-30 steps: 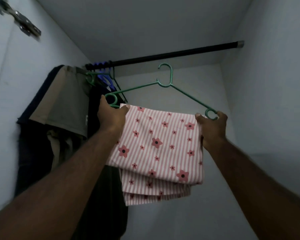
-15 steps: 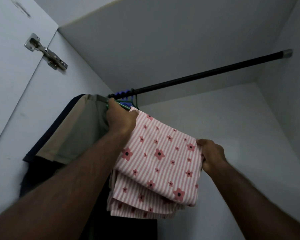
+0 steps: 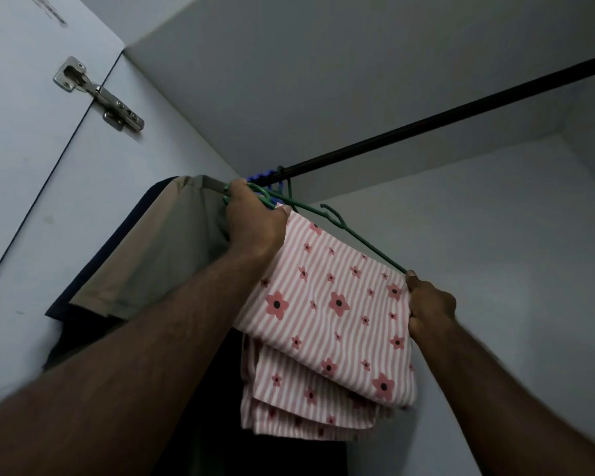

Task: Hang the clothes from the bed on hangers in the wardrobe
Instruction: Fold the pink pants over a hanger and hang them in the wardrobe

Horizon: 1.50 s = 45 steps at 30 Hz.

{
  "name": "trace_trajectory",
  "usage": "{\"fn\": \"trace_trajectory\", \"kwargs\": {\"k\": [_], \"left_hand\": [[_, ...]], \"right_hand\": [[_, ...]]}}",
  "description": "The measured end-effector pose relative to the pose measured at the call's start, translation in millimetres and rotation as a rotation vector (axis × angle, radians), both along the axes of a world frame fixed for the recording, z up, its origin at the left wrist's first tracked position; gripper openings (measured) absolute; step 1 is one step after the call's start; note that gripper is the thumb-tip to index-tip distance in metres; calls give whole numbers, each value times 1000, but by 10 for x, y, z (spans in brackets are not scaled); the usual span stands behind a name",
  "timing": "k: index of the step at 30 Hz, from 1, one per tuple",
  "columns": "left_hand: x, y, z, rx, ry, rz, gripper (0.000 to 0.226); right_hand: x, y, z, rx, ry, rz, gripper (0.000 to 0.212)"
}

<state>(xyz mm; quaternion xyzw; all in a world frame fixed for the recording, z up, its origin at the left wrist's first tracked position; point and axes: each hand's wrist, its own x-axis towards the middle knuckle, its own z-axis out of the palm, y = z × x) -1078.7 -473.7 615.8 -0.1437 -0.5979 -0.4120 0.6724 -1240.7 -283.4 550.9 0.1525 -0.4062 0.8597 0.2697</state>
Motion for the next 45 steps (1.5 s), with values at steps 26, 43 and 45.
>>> {"fn": "trace_trajectory", "kwargs": {"k": [26, 43, 45], "left_hand": [[-114, -304, 729, 18, 236, 241, 57], [7, -430, -44, -228, -114, 162, 52], [58, -439, -214, -259, -187, 182, 25]], "right_hand": [[-479, -681, 1043, 212, 228, 242, 39], [-232, -805, 359, 447, 477, -493, 56], [58, -782, 93, 454, 697, -451, 50]]}}
